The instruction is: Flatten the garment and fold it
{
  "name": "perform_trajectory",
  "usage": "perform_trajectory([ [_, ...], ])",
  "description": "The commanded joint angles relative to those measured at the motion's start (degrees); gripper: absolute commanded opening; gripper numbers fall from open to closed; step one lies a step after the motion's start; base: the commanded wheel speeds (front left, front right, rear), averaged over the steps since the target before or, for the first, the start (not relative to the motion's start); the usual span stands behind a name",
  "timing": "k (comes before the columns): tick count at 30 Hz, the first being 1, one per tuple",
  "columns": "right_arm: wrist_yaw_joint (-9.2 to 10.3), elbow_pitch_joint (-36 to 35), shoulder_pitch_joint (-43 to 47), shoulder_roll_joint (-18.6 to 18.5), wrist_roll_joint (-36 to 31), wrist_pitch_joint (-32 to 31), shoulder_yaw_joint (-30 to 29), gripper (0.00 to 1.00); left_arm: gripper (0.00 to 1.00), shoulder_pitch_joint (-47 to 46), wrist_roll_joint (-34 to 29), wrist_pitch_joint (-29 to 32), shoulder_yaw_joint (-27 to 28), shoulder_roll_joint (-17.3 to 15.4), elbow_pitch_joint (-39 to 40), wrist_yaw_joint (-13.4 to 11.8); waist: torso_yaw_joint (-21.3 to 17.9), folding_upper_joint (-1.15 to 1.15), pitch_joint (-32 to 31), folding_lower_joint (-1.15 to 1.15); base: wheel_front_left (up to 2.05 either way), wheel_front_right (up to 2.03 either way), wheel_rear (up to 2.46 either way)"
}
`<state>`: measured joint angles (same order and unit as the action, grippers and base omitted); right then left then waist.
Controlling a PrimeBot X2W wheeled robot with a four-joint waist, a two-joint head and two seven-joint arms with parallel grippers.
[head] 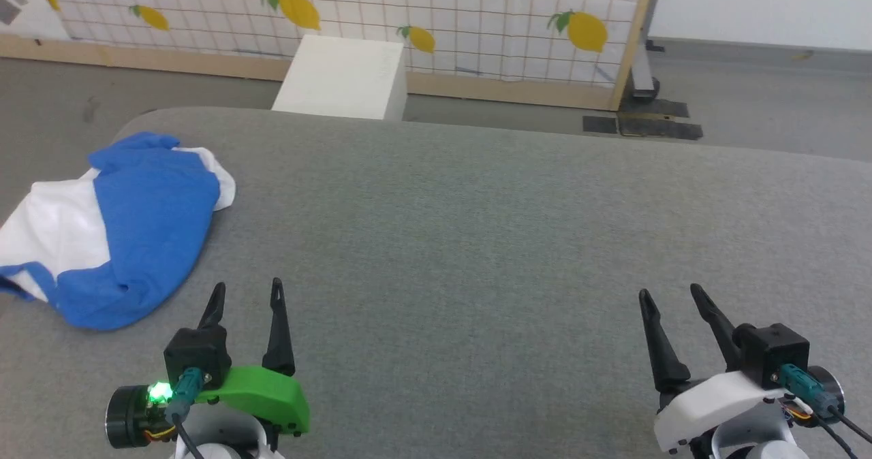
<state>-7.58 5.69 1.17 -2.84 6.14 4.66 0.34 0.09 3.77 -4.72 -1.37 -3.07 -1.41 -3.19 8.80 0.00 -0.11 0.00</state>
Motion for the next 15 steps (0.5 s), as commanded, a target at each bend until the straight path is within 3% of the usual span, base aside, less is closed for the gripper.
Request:
perform_trajectory([
  [1,0.03,0.6,-0.1,0.0,0.8,0.7,0.2,1.00,1.00,0.9,0.8,-0.7,0.0,0.1,-0.1,-0.6,1.7,0.00,-0.2,0.00,0.00,0.00,0.00],
  [15,0.04,2.9,0.0,0.0,2.8,2.3,1.2,1.00,1.00,1.7,1.3,-2.3,0.1,0.1,-0.7,-1.1,8.2,0.00,-0.8,0.00,0.00,0.00,0.00],
])
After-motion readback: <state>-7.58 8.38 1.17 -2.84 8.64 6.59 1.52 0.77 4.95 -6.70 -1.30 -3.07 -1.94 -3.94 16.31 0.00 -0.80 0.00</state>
